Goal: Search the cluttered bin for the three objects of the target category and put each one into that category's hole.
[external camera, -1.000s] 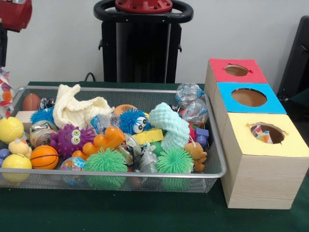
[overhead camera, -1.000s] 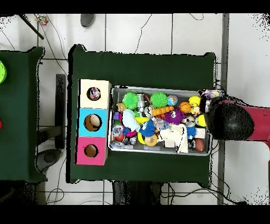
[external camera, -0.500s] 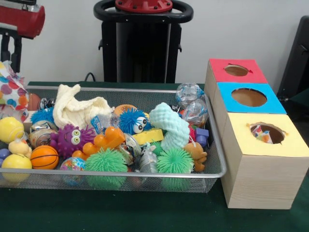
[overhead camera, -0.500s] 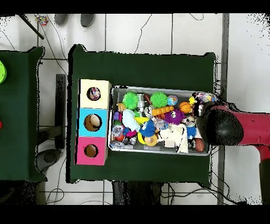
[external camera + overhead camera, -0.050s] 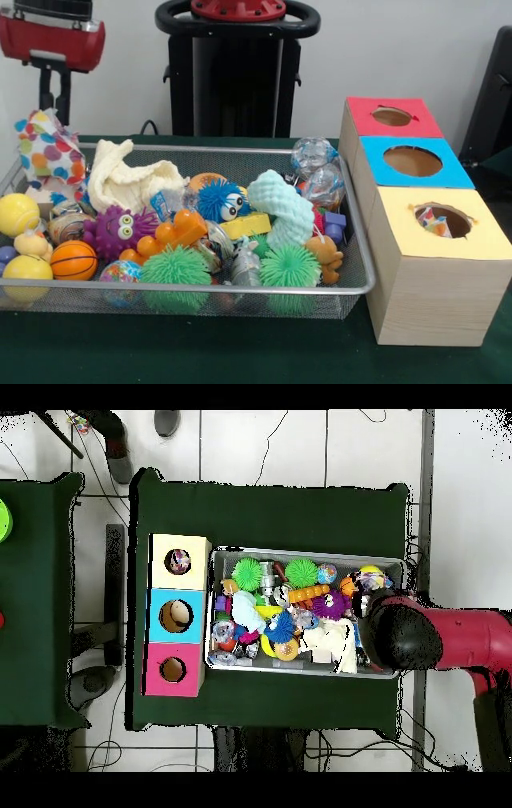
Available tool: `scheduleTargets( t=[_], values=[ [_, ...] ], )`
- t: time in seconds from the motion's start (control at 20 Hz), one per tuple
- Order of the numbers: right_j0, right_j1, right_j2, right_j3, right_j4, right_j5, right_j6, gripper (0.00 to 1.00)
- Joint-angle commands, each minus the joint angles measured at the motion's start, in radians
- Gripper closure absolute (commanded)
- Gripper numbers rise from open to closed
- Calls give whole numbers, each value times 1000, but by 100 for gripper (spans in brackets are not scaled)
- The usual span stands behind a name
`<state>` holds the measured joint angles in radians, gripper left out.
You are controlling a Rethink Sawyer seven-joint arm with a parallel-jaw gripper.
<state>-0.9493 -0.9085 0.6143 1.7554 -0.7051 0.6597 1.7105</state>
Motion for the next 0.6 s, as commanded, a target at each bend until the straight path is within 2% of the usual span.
scheduleTargets(
  t=[0.05, 0.15, 0.3, 0.6],
  values=[
    [3, -13, 16, 169, 28, -3, -74, 100],
    [12, -13, 8, 152, 45, 27, -60, 100],
    [22, 32, -24, 78, 44, 55, -25, 100],
    [32, 217, -89, -227, 42, 151, -4, 100]
  ],
)
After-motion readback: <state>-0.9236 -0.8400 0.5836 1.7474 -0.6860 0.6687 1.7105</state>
